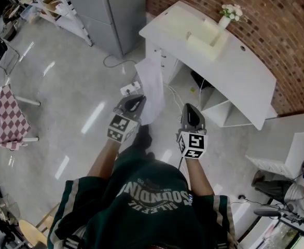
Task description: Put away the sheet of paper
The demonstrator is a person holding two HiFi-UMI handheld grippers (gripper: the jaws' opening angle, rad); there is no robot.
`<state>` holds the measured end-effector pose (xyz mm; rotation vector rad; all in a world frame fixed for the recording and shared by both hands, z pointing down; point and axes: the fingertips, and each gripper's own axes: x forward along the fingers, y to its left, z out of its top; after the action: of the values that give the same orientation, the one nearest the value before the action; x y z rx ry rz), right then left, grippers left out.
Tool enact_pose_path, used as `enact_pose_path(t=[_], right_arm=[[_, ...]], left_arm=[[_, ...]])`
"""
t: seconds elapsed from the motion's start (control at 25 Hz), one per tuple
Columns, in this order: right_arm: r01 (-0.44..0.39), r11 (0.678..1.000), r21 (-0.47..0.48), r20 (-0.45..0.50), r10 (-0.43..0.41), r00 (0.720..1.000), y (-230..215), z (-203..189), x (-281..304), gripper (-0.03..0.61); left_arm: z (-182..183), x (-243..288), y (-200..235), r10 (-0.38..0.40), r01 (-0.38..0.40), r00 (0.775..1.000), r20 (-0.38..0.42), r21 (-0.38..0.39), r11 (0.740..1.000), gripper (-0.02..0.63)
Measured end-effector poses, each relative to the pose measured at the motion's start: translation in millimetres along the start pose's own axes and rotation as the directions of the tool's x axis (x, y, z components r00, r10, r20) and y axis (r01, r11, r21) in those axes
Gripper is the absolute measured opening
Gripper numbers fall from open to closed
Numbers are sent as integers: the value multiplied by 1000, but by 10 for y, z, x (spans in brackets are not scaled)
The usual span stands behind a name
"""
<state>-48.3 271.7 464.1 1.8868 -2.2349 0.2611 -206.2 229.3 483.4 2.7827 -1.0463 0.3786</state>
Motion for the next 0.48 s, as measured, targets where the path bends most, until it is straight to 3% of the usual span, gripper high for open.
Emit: enact_pose_path(t=[0.48], right_arm=[[64,998,-2,-15,-64,998,-114,385,1016,0]], left_arm=[[322,765,878,-78,78,997,7,6,997,12]])
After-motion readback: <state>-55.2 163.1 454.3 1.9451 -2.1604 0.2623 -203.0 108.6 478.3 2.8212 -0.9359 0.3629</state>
